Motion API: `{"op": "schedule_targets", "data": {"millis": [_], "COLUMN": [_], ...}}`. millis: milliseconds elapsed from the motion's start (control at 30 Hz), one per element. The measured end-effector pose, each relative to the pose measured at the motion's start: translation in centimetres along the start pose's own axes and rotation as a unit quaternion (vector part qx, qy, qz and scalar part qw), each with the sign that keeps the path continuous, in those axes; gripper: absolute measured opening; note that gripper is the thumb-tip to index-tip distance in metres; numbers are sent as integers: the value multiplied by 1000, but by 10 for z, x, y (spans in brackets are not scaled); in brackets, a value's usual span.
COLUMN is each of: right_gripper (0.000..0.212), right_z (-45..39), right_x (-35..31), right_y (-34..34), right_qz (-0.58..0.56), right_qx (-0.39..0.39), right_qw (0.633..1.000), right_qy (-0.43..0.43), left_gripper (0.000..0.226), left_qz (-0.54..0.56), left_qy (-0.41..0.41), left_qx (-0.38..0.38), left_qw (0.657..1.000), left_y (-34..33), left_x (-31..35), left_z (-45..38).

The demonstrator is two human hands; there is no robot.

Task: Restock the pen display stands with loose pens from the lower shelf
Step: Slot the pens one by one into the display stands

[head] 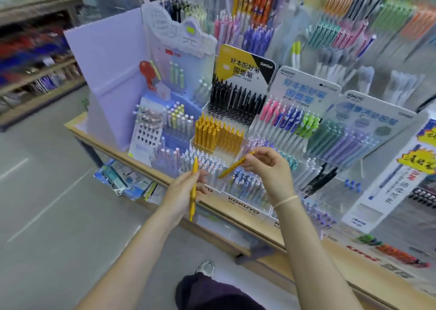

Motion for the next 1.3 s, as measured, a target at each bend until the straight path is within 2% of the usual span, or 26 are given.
{"op": "schedule_targets", "data": {"millis": [133,300,533,667,867,1133,1233,1300], "right_gripper": [5,15,4,6,15,17,14,14], "right_z": [-57,-103,-122,-133,-139,-139,-128,-119], "right_x": [8,27,40,50,55,66,52,39], "right_y": [-16,-29,-47,-54,-70,-81,-83,-90], "right_qz": [35,125,268,318,353,298,215,127], "right_qx": [45,39,32,26,73,134,164,126], "right_qw": [997,987,954,943,930,945,963,984], "right_qy": [41,89,133,96,67,-8,2,-17], "left_gripper": [23,25,21,18,20,23,23,22], "left_qz": [-25,-110,-106,-92,-116,-106,-131,-164], "left_qy": [16,23,71,69,53,49,47,46], "left_qx": [-7,-31,-34,-78,-149,-199,-220,-236], "left_qw": [1000,993,991,990,981,973,966,957], "left_y": [13,17,28,34,37,49,48,45], "left_x": [15,37,40,50,66,76,80,81], "left_z": [-42,-77,-111,-131,-145,-159,-160,-161]}}
Point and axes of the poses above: each hand's wrist, its own z-axis away from the middle knuckle, its own y-axis out of the back of the hand, x = y × z, the point moved 2 cm from there along -z, towards the middle knuckle, and after that the axes turned 8 degrees about -z, right-handed, at the moved point
